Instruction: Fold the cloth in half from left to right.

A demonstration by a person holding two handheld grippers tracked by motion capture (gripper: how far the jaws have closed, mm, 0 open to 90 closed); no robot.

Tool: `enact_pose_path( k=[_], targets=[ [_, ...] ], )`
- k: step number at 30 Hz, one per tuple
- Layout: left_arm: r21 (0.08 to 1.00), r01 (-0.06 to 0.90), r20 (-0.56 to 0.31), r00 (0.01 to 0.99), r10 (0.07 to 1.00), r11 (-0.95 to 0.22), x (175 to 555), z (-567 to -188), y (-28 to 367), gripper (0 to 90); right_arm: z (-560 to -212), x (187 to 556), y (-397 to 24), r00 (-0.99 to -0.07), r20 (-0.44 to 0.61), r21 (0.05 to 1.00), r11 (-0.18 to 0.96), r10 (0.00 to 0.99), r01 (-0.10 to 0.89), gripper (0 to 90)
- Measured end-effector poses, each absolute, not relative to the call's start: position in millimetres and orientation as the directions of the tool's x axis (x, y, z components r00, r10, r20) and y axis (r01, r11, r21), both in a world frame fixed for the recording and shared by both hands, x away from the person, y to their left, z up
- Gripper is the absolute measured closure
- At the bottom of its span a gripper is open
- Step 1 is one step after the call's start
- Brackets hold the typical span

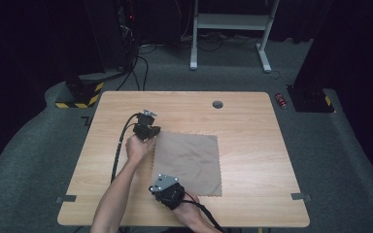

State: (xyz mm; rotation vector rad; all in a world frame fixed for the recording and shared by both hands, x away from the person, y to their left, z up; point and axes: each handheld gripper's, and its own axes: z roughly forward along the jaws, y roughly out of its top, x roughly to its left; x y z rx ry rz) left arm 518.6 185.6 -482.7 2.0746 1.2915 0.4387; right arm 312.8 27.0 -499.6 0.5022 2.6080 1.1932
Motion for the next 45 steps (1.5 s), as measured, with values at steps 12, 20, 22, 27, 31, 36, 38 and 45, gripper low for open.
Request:
enact_pose_path(
  k=[12,20,22,27,31,36,38,45],
  targets=[
    [0.695,0.669,-0.074,0.429,0.900,-0.262,512,-467,213,90.0,-481,314,44,-0.932,-0.047,0.799,0.573,0.359,0.181,90.0],
    [0.705,0.659,-0.074,0.436,0.897,-0.262,509,-462,214,90.0,-476,313,33,-0.932,-0.030,0.824,0.536,0.362,0.182,90.0],
    [0.703,0.659,-0.078,0.443,0.893,-0.266,510,-464,208,90.0,-477,313,28,-0.929,-0.025,0.825,0.533,0.369,0.189,90.0],
    [0.702,0.659,-0.090,0.459,0.884,-0.271,514,-472,192,90.0,-486,313,7,-0.910,0.005,0.821,0.519,0.414,0.241,90.0],
    [0.699,0.660,-0.104,0.474,0.874,-0.275,517,-481,179,90.0,-495,312,-7,-0.897,-0.002,0.805,0.532,0.443,0.261,90.0],
    [0.693,0.660,-0.110,0.492,0.864,-0.288,520,-489,161,90.0,-505,311,-20,-0.885,-0.003,0.788,0.546,0.466,0.285,90.0],
    [0.685,0.659,-0.097,0.504,0.858,-0.310,521,-491,153,90.0,-507,310,-26,-0.880,-0.001,0.787,0.543,0.476,0.293,90.0],
    [0.693,0.642,-0.087,0.526,0.846,-0.327,523,-489,135,90.0,-511,309,-47,-0.862,-0.011,0.784,0.539,0.507,0.307,90.0]
  ],
)
